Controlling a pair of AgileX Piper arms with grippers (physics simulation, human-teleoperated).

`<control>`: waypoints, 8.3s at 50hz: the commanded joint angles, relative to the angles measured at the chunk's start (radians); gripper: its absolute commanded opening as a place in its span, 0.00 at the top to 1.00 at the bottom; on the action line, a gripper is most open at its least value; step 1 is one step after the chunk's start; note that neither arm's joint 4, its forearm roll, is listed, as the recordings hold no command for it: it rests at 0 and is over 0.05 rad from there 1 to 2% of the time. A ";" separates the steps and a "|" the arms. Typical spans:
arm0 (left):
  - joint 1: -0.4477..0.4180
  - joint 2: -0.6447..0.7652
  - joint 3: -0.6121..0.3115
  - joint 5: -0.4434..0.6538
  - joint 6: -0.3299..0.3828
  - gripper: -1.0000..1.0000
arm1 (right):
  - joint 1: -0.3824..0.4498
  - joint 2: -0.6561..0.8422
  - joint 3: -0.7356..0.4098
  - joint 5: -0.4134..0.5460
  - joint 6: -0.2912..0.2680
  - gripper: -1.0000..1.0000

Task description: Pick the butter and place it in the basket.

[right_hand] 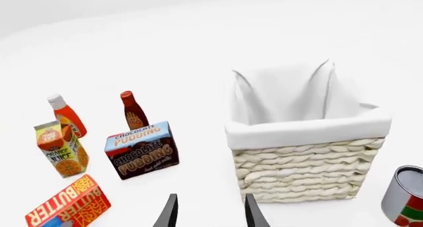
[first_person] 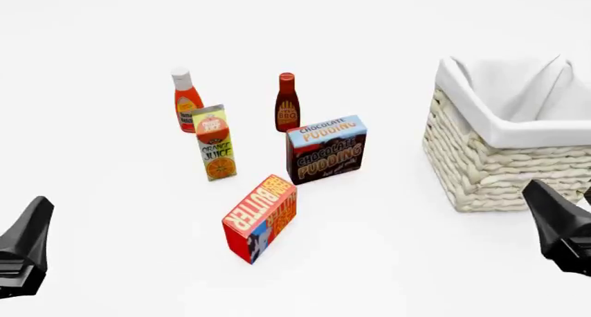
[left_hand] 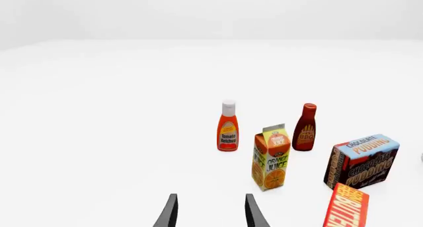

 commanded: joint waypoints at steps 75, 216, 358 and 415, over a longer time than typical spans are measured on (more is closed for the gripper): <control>0.000 0.000 0.000 0.000 0.000 0.00 | 0.304 0.714 -0.509 0.177 0.607 0.00; 0.000 0.000 0.000 0.000 0.000 0.00 | 0.483 1.372 -1.015 0.419 0.937 0.00; 0.000 0.000 0.000 0.000 0.000 0.00 | 0.600 1.681 -1.178 0.461 1.098 0.00; 0.000 0.000 0.000 0.000 0.000 0.00 | 0.648 1.780 -1.197 0.417 1.149 0.00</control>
